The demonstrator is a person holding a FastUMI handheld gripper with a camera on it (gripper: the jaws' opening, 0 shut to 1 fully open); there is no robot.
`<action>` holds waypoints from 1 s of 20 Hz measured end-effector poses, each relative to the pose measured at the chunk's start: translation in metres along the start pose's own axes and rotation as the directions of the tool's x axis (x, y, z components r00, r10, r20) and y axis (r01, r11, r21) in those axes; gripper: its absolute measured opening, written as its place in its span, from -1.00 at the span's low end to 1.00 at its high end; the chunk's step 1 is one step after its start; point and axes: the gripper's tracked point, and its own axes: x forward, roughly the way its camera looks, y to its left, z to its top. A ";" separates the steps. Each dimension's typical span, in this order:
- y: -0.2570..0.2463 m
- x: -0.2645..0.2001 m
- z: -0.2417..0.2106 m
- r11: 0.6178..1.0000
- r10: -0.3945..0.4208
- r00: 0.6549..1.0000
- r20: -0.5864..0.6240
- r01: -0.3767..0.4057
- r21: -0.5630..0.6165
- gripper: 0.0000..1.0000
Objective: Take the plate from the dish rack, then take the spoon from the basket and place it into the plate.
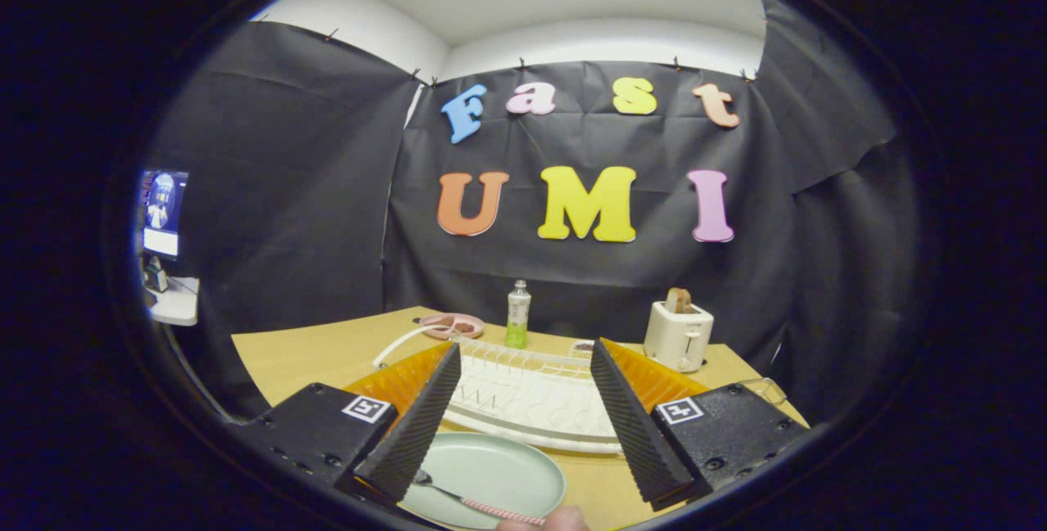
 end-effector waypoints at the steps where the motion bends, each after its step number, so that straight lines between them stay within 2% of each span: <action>1: -0.001 -0.005 0.002 1.000 -0.019 1.000 0.010 0.019 0.014 1.00; 8: 0.000 -0.045 0.000 0.988 -0.130 0.991 0.014 0.128 0.083 1.00; 20: 0.003 -0.108 -0.003 0.985 -0.172 0.985 -0.014 0.172 0.030 1.00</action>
